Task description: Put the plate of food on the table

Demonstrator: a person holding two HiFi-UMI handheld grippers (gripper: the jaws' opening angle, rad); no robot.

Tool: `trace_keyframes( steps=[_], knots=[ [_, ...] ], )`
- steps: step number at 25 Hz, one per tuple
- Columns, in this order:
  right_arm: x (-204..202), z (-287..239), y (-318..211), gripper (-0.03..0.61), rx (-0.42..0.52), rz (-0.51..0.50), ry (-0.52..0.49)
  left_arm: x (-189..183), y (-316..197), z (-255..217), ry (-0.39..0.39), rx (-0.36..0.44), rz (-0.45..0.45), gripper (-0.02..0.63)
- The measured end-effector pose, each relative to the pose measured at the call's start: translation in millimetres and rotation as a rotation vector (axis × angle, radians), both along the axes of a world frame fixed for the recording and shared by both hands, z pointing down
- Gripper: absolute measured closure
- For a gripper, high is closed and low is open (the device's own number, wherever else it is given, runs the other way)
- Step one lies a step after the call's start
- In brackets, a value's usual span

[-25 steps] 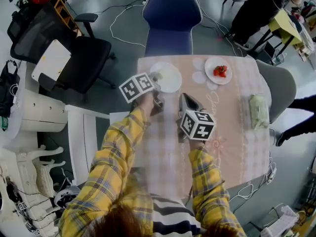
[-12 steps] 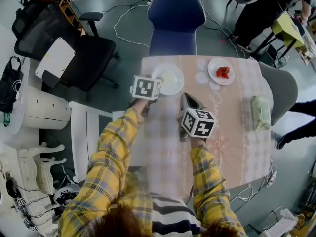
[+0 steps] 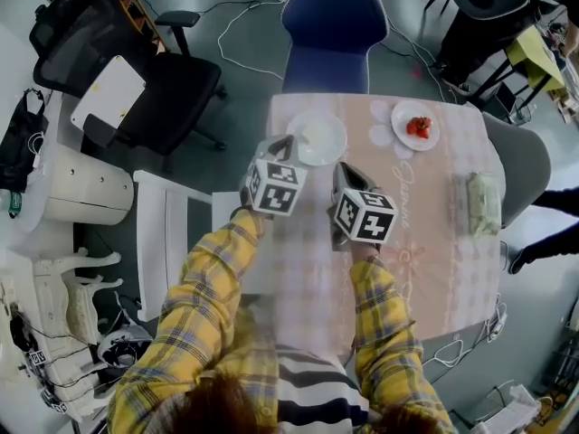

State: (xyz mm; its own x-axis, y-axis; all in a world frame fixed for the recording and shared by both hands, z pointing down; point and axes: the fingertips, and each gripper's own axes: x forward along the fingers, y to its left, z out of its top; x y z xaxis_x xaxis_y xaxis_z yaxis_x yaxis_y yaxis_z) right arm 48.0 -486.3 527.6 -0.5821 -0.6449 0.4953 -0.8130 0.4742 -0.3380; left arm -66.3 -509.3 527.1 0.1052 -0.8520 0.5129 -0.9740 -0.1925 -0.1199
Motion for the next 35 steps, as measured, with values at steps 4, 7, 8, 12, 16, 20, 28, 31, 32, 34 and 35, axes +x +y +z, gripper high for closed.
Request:
trace_keyframes(
  steps=[4, 7, 8, 12, 16, 20, 28, 31, 32, 34, 35],
  knots=[
    [-5, -3, 4, 0.581, 0.006, -0.002, 0.004, 23, 15, -6, 0.101, 0.035, 0.045, 0.611],
    [-7, -3, 11, 0.581, 0.009, 0.002, 0.008, 38, 34, -9, 0.15, 0.029, 0.076, 0.611],
    [-8, -3, 14, 0.581, 0.009, 0.003, 0.009, 44, 41, -11, 0.159, 0.024, 0.088, 0.611],
    [-10, -4, 30, 0.581, 0.013, 0.015, 0.014, 60, 67, -13, 0.277, 0.0, 0.1, 0.611],
    [-9, -9, 49, 0.581, 0.037, 0.03, 0.031, 65, 96, -18, 0.384, -0.018, 0.108, 0.611],
    [-6, -15, 73, 0.581, 0.057, 0.066, 0.042, 63, 124, -21, 0.422, -0.02, 0.12, 0.611],
    [-5, -25, 125, 0.581, 0.076, 0.147, 0.033, 48, 179, -29, 0.467, -0.028, 0.16, 0.611],
    [-5, -30, 146, 0.581, 0.092, 0.171, 0.028, 44, 197, -33, 0.489, -0.02, 0.171, 0.611],
    [-4, -30, 152, 0.581, 0.093, 0.182, 0.028, 44, 202, -34, 0.492, -0.022, 0.177, 0.611],
    [-1, -28, 166, 0.581, 0.085, 0.201, 0.028, 46, 212, -33, 0.507, -0.032, 0.185, 0.611],
    [1, -27, 173, 0.581, 0.08, 0.206, 0.03, 48, 218, -33, 0.516, -0.038, 0.188, 0.611]
  ],
)
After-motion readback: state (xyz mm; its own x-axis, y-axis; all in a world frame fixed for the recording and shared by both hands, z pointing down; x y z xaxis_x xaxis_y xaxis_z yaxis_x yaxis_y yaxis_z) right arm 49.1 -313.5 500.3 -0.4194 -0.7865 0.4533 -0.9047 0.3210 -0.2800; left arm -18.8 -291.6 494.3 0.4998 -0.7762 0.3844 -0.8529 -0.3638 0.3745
